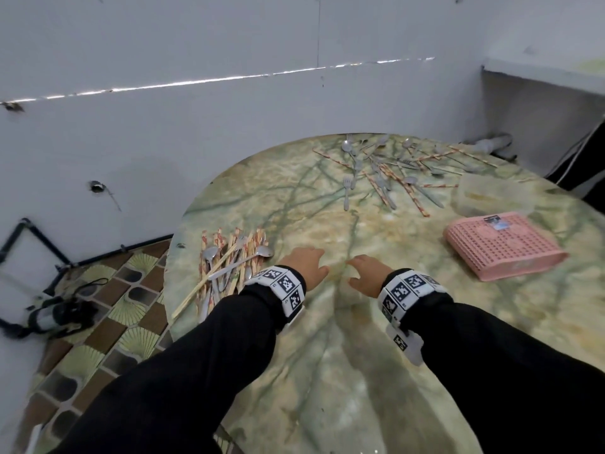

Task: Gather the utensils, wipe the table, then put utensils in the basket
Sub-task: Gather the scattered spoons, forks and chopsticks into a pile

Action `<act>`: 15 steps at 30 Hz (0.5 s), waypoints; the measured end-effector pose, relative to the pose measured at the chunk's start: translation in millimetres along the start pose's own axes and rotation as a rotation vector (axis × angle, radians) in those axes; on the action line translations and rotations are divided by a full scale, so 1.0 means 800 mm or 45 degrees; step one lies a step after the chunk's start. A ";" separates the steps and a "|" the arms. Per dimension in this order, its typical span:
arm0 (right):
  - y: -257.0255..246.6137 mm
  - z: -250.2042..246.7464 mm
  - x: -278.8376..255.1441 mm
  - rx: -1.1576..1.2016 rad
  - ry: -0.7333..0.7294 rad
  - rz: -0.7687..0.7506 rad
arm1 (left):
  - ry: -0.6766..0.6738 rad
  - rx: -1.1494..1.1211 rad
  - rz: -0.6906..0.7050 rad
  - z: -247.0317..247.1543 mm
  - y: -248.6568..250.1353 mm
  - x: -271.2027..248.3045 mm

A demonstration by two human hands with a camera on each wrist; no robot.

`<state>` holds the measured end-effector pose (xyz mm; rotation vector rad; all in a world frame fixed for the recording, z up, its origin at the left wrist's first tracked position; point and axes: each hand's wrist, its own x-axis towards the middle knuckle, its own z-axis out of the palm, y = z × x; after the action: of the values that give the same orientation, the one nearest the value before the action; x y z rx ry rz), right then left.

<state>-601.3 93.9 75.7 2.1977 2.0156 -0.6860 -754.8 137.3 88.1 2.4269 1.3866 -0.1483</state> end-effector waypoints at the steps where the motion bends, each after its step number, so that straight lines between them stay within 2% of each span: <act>1: 0.003 0.000 -0.001 -0.003 0.004 0.010 | -0.005 0.011 -0.002 -0.001 0.002 0.000; 9: 0.041 0.001 -0.011 -0.028 0.037 0.009 | -0.060 0.029 -0.091 0.009 0.027 -0.003; 15: 0.094 -0.013 -0.026 -0.061 0.047 -0.055 | -0.012 -0.018 -0.168 0.018 0.089 0.009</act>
<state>-527.0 68.4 75.1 2.1620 2.0803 -0.5989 -689.4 105.3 89.8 2.3203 1.5390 -0.1811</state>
